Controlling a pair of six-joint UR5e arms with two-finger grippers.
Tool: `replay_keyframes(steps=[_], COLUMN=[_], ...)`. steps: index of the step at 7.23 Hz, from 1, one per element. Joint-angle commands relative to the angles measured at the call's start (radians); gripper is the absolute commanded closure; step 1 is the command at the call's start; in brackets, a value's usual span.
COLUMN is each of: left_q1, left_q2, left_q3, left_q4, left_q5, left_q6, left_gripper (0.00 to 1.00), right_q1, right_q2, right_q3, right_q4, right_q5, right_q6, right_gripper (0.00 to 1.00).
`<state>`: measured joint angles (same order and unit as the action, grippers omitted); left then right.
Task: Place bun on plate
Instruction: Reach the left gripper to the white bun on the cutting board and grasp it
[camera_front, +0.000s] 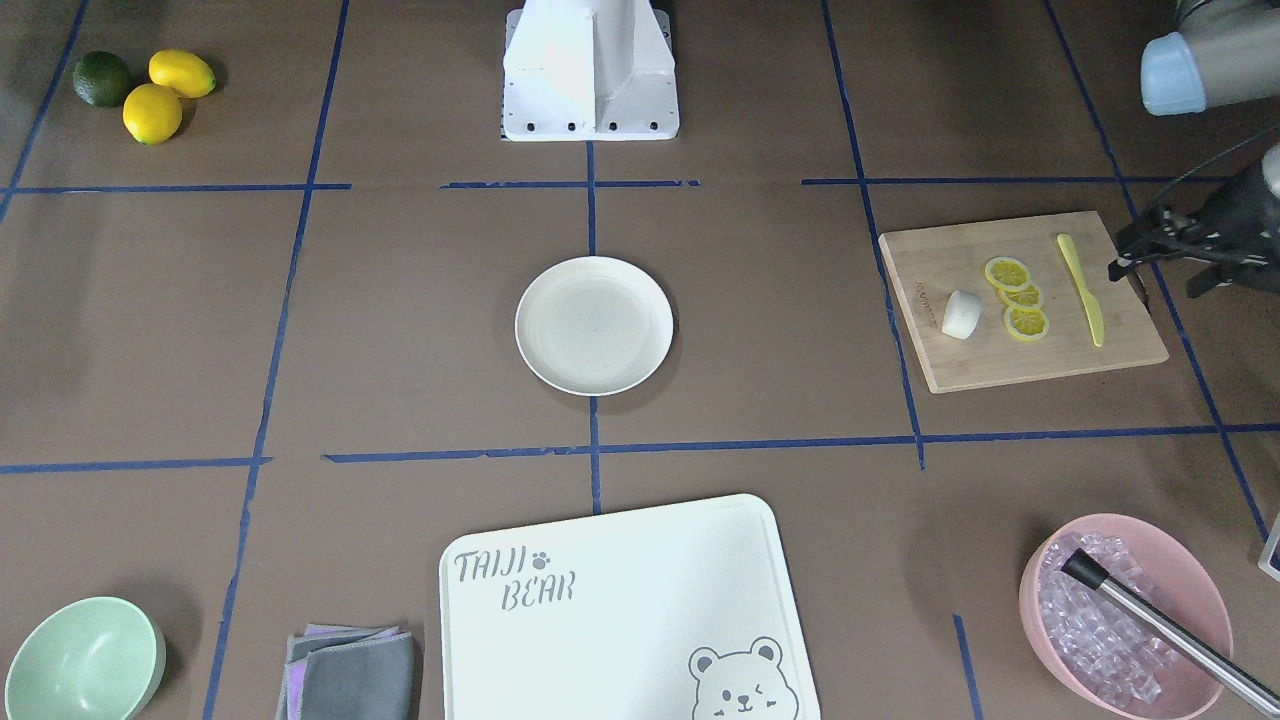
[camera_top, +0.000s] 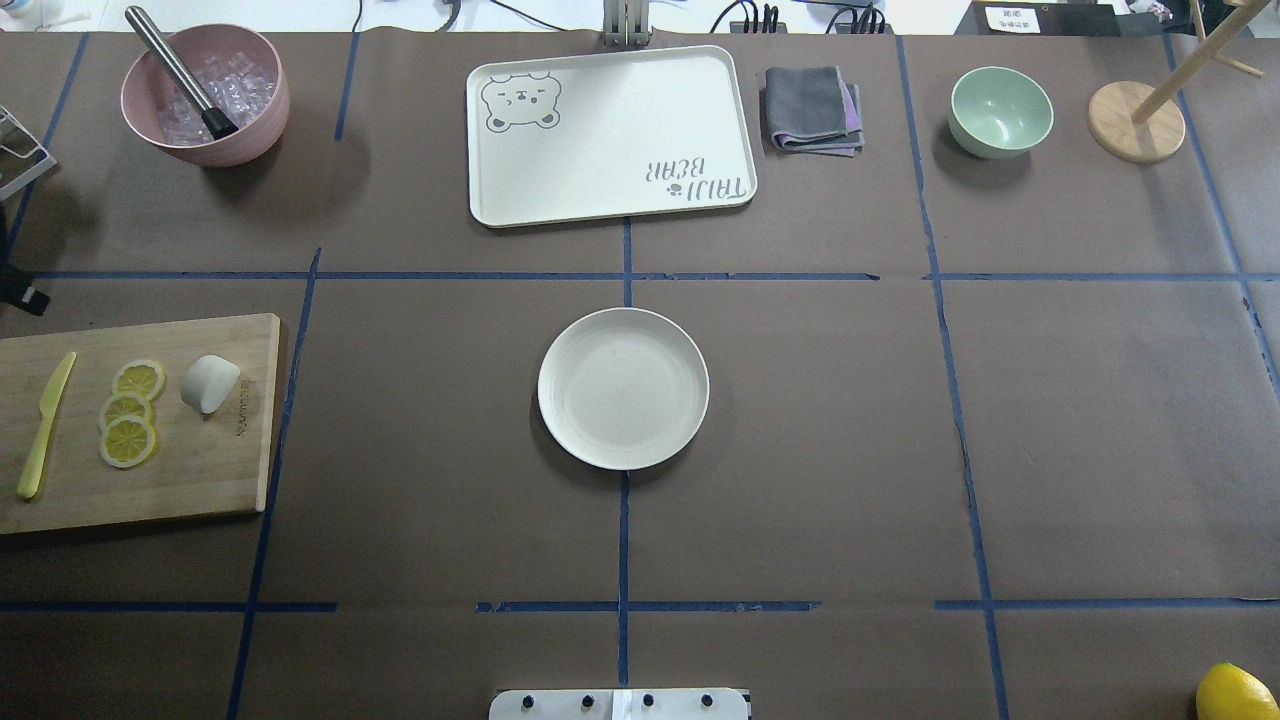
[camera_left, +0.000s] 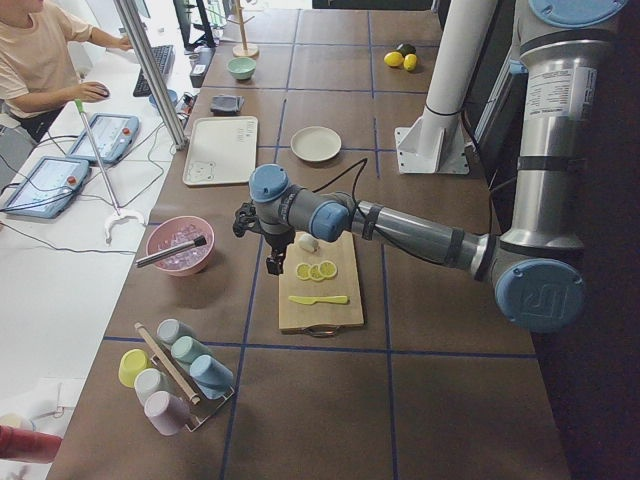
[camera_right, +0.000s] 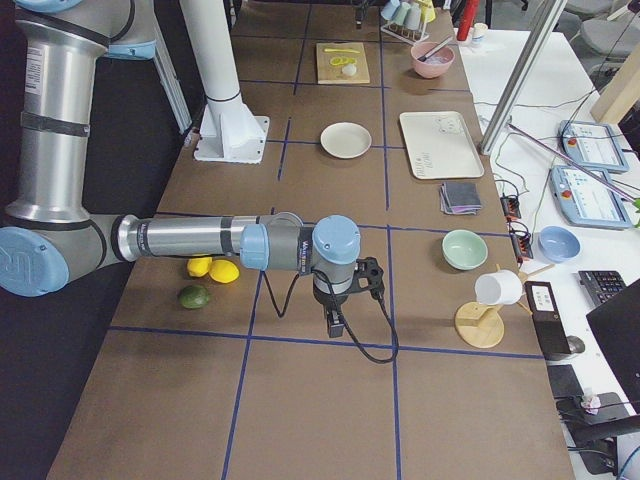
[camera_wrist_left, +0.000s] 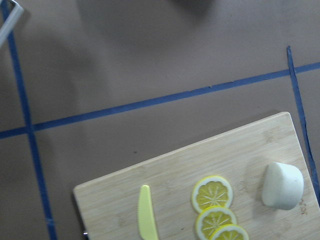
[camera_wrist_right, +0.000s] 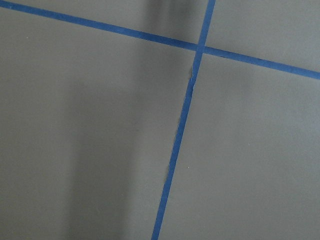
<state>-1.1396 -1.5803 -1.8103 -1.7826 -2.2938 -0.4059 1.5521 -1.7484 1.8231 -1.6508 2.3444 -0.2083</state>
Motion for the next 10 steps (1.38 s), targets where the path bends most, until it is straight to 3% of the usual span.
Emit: replay_keyframes(steps=[1,2,5,6,7,9,10], left_q1=[0.258,0.323,0.345,0.348,0.348,0.348,0.347], left_q2=[-0.009,-0.017,-0.020,-0.027,-0.036,-0.046,-0.046], left_q3=[0.000,0.023,0.034,0.034,0.045,0.057,0.054], left_q4=[-0.182,-0.196,-0.195,-0.190,-0.187,-0.186,-0.186], left_q5=[0.155,0.186,0.185,0.186,0.188,0.188,0.188], left_q6=[-0.279,-0.277,-0.269,-0.280,-0.280,-0.278,-0.280], left_gripper=[0.00,0.00,0.01,0.36,0.45,0.48,0.70], right_q1=[0.000,0.000,0.000,0.000,0.000,0.000,0.000], right_q2=[0.001,0.004,0.007,0.007,0.007,0.009,0.009], right_q3=[0.004,0.001,0.001,0.004,0.004,0.007,0.008], right_q4=[0.000,0.000,0.000,0.000,0.000,0.000,0.000], right_q5=[0.001,0.000,0.001,0.001,0.001,0.001,0.003], right_q6=[0.001,0.001,0.003,0.004,0.004,0.004,0.006], right_gripper=[0.00,0.00,0.00,0.00,0.00,0.00,0.00])
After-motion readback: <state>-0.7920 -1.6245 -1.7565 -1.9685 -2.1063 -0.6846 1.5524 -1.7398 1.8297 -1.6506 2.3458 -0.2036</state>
